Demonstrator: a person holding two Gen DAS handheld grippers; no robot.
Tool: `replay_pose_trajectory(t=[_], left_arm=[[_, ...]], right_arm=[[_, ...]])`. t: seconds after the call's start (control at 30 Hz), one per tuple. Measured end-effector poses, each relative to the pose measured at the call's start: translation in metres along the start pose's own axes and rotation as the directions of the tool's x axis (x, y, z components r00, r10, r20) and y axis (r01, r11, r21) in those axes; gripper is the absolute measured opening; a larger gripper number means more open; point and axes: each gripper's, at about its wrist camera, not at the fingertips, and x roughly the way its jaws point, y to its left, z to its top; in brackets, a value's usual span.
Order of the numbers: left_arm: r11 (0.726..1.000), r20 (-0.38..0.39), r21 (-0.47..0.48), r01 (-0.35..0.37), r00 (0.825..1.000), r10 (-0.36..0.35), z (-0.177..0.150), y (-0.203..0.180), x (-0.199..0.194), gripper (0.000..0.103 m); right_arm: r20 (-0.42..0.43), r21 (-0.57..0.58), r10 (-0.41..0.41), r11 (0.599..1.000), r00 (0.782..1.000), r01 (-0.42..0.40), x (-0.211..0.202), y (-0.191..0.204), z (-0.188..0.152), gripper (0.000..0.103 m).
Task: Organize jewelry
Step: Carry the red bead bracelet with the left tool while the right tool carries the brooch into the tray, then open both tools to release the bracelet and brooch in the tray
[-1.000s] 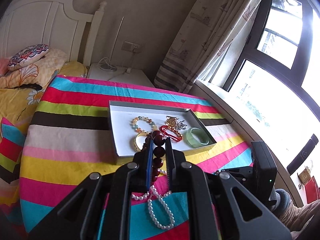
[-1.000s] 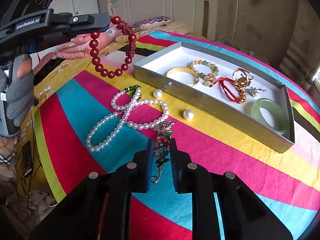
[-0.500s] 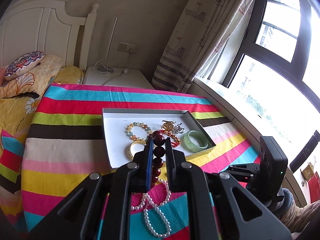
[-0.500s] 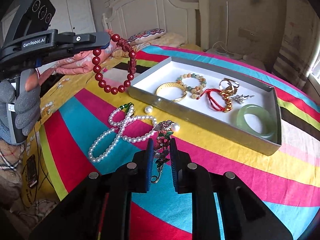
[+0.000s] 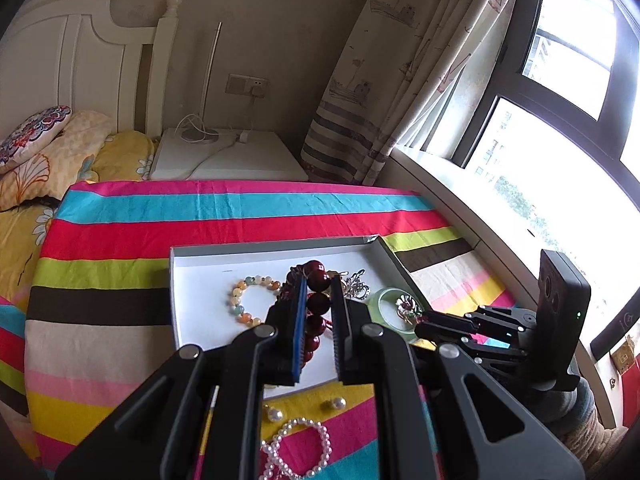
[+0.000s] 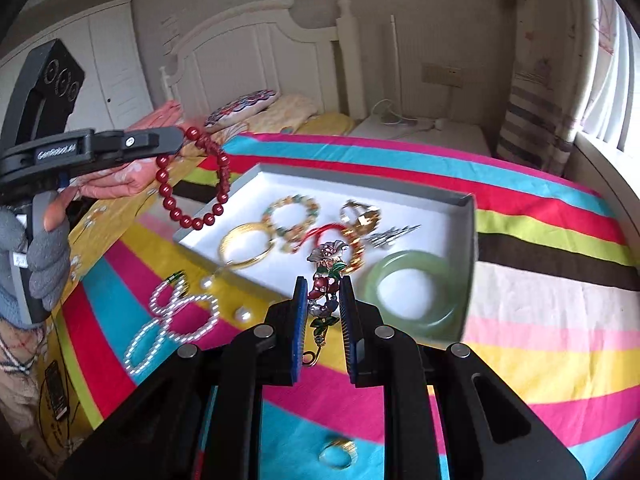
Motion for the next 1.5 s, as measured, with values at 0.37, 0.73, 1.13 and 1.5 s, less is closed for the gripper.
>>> replay_pose_trajectory(t=[0.37, 0.73, 1.13, 1.5], left_arm=[[0.999, -0.036, -0.042, 0.022, 0.999, -0.023, 0.018, 0.002, 0.056, 0.011], [0.983, -0.042, -0.119, -0.142, 0.99, 0.138, 0.006, 0.049, 0.073, 0.022], [0.955, 0.052, -0.182, -0.235, 0.967, 0.248, -0.031, 0.073, 0.015, 0.081], [0.925, 0.056, -0.173, -0.338, 0.934, 0.352, -0.071, 0.06, -0.028, 0.097]], right_arm=[[-0.025, 0.053, -0.066, 0.996, 0.997, 0.068, 0.044, -0.054, 0.038, 0.017], [-0.067, -0.006, -0.144, 0.99, 0.987, 0.144, 0.086, -0.066, 0.048, 0.019], [0.034, 0.031, -0.061, 0.998, 0.998, 0.06, 0.021, -0.05, 0.027, 0.058], [0.047, 0.05, -0.006, 0.999, 0.999, 0.004, -0.005, -0.029, -0.012, 0.067]])
